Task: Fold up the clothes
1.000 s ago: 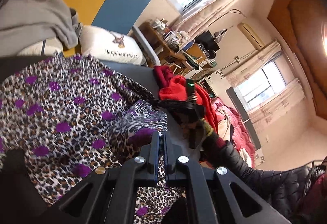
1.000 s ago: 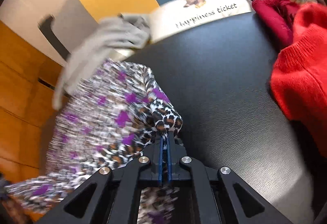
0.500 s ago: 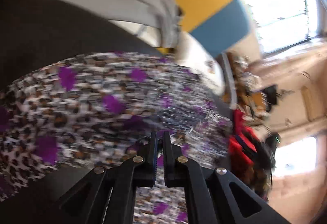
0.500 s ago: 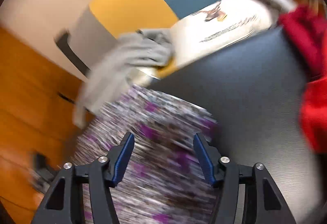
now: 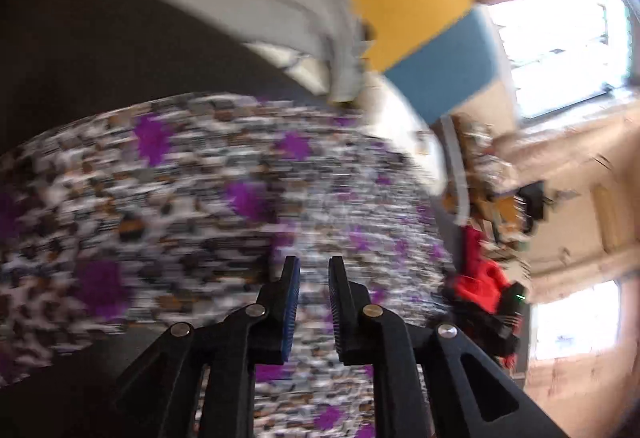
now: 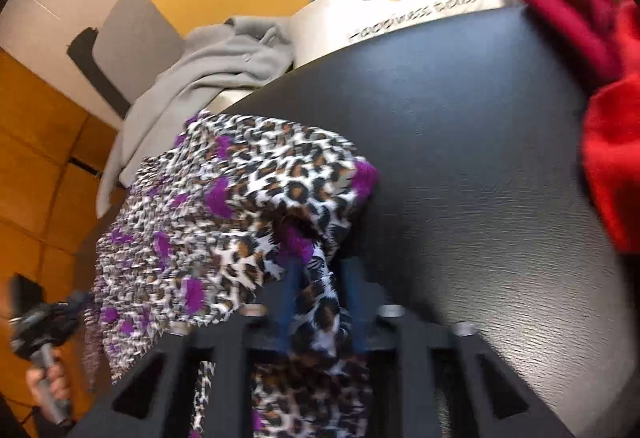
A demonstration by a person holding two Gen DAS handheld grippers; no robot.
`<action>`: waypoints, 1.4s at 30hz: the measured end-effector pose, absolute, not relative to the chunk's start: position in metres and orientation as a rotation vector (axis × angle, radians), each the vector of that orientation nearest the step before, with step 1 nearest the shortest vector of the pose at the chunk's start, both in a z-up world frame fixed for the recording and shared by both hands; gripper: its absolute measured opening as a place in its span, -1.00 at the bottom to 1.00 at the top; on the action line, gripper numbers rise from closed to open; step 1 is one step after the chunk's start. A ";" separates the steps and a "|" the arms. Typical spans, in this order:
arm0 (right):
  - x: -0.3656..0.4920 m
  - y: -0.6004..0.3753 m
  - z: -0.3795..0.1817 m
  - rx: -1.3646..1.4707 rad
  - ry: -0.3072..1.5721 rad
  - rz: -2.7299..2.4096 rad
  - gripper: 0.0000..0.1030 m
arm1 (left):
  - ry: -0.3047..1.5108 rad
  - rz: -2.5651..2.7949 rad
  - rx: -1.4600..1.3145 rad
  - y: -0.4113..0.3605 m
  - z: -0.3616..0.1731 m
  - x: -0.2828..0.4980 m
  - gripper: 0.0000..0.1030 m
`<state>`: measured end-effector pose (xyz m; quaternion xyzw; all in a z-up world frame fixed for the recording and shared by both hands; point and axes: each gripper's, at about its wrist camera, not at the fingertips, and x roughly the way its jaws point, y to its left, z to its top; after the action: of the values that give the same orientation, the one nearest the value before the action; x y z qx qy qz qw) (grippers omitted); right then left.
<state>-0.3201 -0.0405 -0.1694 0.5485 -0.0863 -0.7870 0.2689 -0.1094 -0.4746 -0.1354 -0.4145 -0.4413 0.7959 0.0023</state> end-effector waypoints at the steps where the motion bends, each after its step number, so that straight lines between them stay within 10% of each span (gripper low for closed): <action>1: -0.317 -0.036 -0.168 1.461 -0.231 -2.139 -0.87 | -1.330 2.527 -1.334 -0.468 -0.133 -0.114 -0.70; 7: -0.305 -0.016 -0.168 1.414 -0.188 -2.059 -0.78 | -1.236 2.532 -1.729 -0.465 -0.168 -0.123 -0.90; 10: -0.319 0.008 -0.164 1.402 -0.336 -2.064 -0.13 | -1.227 2.597 -1.698 -0.477 -0.156 -0.112 -0.93; 23: -0.387 -0.029 -0.173 1.499 -0.276 -2.036 -0.94 | -0.634 2.547 -1.563 -0.367 -0.127 -0.155 -0.87; 33: -0.420 -0.050 -0.156 1.355 -0.007 -2.213 -0.91 | -0.647 2.452 -1.683 -0.366 -0.153 -0.145 -0.87; 42: -0.362 -0.040 -0.151 1.351 -0.032 -2.112 -0.45 | -0.853 2.575 -1.554 -0.391 -0.134 -0.136 -0.81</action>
<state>-0.3617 -0.0400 -0.1511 0.5119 -0.0121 -0.8004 0.3118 -0.1357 -0.3907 -0.1342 -0.4971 -0.2730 0.8236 0.0077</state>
